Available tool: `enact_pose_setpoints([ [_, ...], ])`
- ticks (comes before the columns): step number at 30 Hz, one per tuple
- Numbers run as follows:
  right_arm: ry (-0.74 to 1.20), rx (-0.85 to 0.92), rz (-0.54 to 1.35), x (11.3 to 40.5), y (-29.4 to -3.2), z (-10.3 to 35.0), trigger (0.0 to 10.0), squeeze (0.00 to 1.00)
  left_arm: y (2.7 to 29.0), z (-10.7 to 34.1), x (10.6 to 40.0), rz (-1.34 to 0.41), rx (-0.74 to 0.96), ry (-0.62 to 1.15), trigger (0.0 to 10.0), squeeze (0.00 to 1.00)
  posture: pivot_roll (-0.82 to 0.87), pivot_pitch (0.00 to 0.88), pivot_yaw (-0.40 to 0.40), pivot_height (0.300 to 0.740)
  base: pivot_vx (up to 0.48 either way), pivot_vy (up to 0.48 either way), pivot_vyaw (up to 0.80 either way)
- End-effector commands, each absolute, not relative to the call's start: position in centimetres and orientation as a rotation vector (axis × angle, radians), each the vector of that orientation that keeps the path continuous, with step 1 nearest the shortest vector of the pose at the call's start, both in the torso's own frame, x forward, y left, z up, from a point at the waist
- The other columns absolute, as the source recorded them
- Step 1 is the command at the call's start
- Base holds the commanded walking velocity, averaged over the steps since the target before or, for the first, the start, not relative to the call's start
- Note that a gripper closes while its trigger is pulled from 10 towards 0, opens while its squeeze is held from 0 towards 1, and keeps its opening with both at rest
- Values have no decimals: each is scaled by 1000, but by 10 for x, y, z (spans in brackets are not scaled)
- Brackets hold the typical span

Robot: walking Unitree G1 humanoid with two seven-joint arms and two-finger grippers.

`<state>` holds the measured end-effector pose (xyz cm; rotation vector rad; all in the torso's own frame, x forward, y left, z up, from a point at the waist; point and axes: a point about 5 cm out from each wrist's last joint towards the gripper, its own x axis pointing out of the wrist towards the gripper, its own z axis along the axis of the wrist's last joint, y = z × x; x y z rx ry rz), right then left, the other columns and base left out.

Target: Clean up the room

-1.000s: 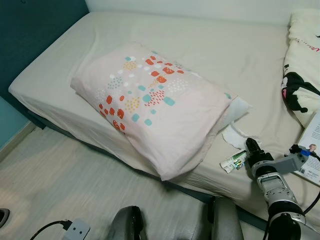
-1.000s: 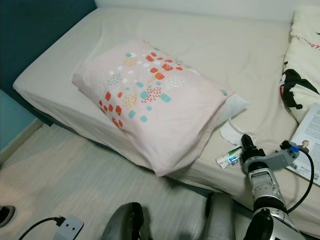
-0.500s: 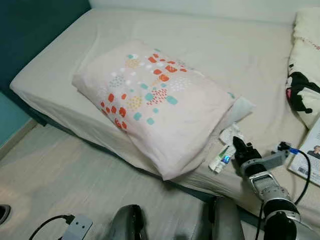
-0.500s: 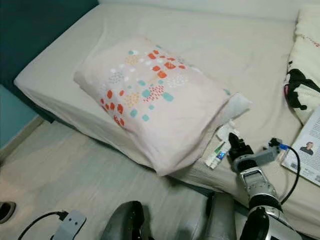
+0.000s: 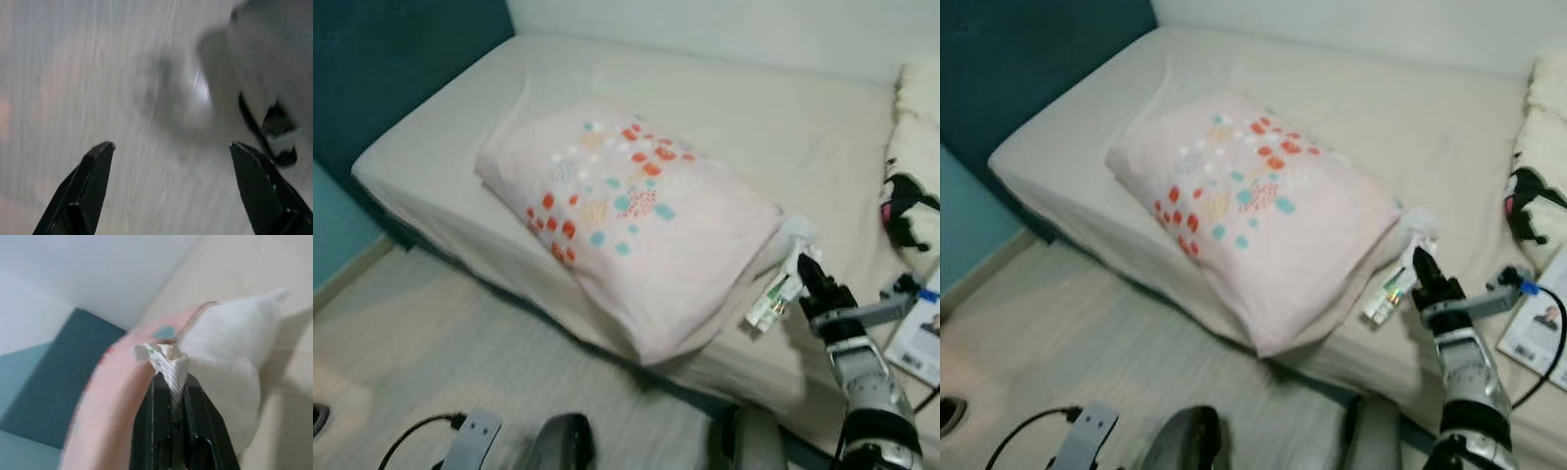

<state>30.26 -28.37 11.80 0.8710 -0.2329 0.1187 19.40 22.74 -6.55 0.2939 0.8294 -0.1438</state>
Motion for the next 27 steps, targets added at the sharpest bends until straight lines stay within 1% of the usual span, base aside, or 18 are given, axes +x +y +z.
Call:
enact_pose_setpoints([
  [1, -268, 859, 180, 301, -274, 131, 0, 0, 231, -69, 188, -112, 276, 871, 10000, 0, 0, 62, 117, 579, 0, 0, 0],
  [3, -353, 830, 233, 294, -267, 157, 0, 0, 225, -66, 199, -103, 265, 868, 10000, 0, -22, 28, 120, 589, 0, 0, 0],
  [4, -353, 830, 233, 294, -267, 157, 0, 0, 225, -66, 199, -103, 265, 868, 10000, 0, -22, 28, 120, 589, 0, 0, 0],
  [5, -398, 824, 252, 293, -266, 170, 0, 0, 222, -64, 205, -101, 260, 864, 10000, 0, -30, 19, 122, 593, 0, 0, 0],
  [8, -432, 813, 272, 294, -264, 182, 0, 0, 219, -62, 210, -101, 259, 861, 10000, 0, -37, 6, 121, 598, 0, 0, 0],
  [9, -463, 798, 315, 297, -257, 198, 0, 0, 217, -60, 215, -98, 257, 857, 10000, 0, -40, 0, 121, 603, 0, 0, 0],
  [10, -463, 798, 315, 297, -257, 198, 0, 0, 217, -60, 215, -98, 257, 857, 10000, 0, -40, 0, 121, 603, 0, 0, 0],
  [13, -471, 762, 441, 310, -224, 224, 0, 0, 213, -57, 223, -83, 246, 858, 10000, 0, -42, 0, 110, 617, -209, 0, 0],
  [14, -456, 759, 459, 313, -216, 223, 0, 0, 213, -57, 224, -76, 240, 862, 10000, 0, -37, 0, 107, 622, -382, 0, 0],
  [15, -456, 759, 459, 313, -216, 223, 0, 0, 213, -57, 224, -76, 240, 862, 10000, 0, -37, 0, 107, 622, -382, 0, 0],
  [16, -424, 757, 474, 317, -206, 217, 0, 0, 213, -57, 224, -68, 235, 865, 10000, 0, -33, 0, 105, 626, -480, 0, 0],
  [17, -424, 757, 474, 317, -206, 217, 0, 0, 213, -57, 224, -68, 235, 865, 10000, 0, -33, 0, 105, 626, -480, 0, 0],
  [18, -384, 749, 488, 317, -195, 211, 0, 0, 214, -57, 224, -61, 231, 869, 10000, 0, -32, 0, 105, 631, -480, 0, 0],
  [20, -384, 749, 488, 317, -195, 211, 0, 0, 214, -57, 224, -61, 231, 869, 10000, 0, -32, 0, 105, 631, -480, 0, 0],
  [21, -318, 726, 497, 318, -182, 198, 0, 0, 217, -58, 222, -45, 231, 873, 10000, 0, -30, 0, 101, 636, 0, 0, 0],
  [22, -210, 686, 491, 314, -167, 178, 0, 0, 220, -60, 217, -20, 225, 889, 10000, 0, -28, 0, 97, 645, 0, 0, 0],
  [27, -128, 645, 444, 312, -170, 159, 0, 0, 221, -62, 213, -9, 222, 905, 10000, 0, -36, 0, 88, 655, 0, 0, 0],
])
